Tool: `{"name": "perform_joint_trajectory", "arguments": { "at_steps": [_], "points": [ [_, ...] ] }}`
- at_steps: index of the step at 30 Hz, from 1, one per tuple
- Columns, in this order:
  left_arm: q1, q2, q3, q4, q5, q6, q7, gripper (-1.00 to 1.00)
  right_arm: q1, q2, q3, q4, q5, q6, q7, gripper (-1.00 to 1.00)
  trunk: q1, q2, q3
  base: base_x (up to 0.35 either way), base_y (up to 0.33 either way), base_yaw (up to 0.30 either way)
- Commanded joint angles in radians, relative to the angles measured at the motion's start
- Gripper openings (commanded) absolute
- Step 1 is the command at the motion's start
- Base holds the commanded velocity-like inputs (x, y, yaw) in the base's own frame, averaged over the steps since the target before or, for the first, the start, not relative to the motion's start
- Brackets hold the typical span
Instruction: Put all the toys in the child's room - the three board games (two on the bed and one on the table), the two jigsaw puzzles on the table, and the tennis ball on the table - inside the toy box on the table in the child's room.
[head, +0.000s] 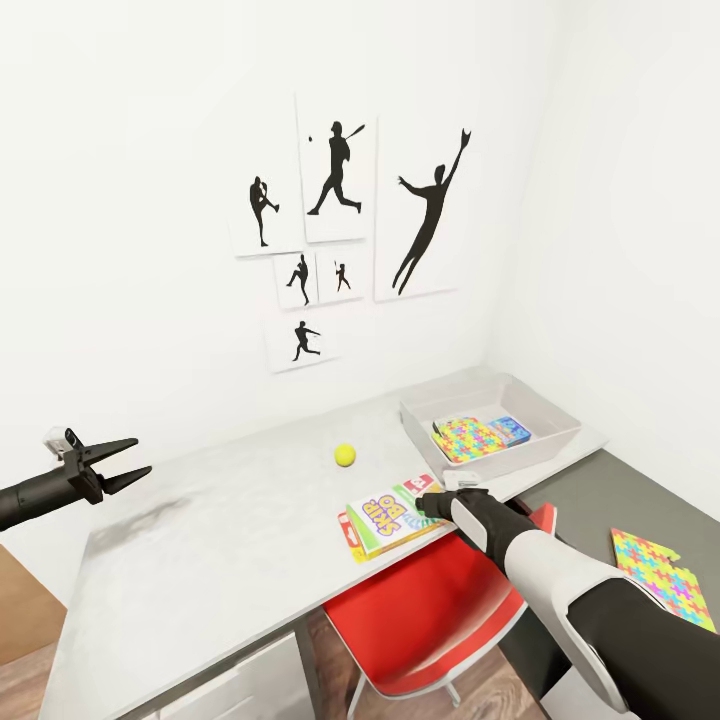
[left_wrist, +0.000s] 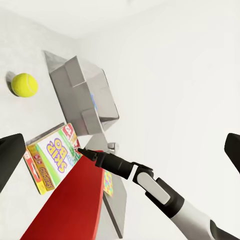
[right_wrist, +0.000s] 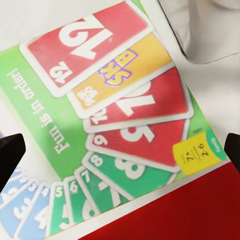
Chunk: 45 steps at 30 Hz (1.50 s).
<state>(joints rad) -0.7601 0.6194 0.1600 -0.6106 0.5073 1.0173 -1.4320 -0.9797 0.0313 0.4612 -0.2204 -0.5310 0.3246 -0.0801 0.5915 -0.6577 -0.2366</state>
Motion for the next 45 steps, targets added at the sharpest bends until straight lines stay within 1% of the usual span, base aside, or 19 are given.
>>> {"name": "perform_joint_trajectory", "arguments": {
  "at_steps": [1, 19, 32, 45],
  "points": [
    [-0.001, 0.000, 0.000, 0.000, 0.002, 0.010, -0.002, 1.00, -0.001, -0.001, 0.008, -0.002, -0.011, 0.004, -0.007, 1.00, 0.000, -0.001, -0.002, 0.000, 0.000, 0.000],
    [-0.001, 0.000, 0.000, 0.000, 0.002, 0.010, -0.002, 1.00, -0.001, -0.003, 0.008, -0.002, -0.011, 0.004, -0.007, 1.00, 0.000, -0.001, -0.002, 0.000, 0.000, 0.000],
    [-0.001, 0.000, 0.000, 0.000, 0.002, 0.010, -0.002, 1.00, -0.001, -0.004, 0.008, -0.002, -0.011, 0.004, -0.009, 1.00, 0.050, -0.092, -0.042, 0.000, 0.000, 0.000],
    [-0.001, 0.000, 0.000, 0.000, 0.002, 0.010, -0.002, 1.00, -0.001, -0.005, 0.008, -0.002, -0.011, 0.004, -0.012, 1.00, 0.050, -0.092, -0.042, 0.000, 0.000, 0.000]
  ]
}}
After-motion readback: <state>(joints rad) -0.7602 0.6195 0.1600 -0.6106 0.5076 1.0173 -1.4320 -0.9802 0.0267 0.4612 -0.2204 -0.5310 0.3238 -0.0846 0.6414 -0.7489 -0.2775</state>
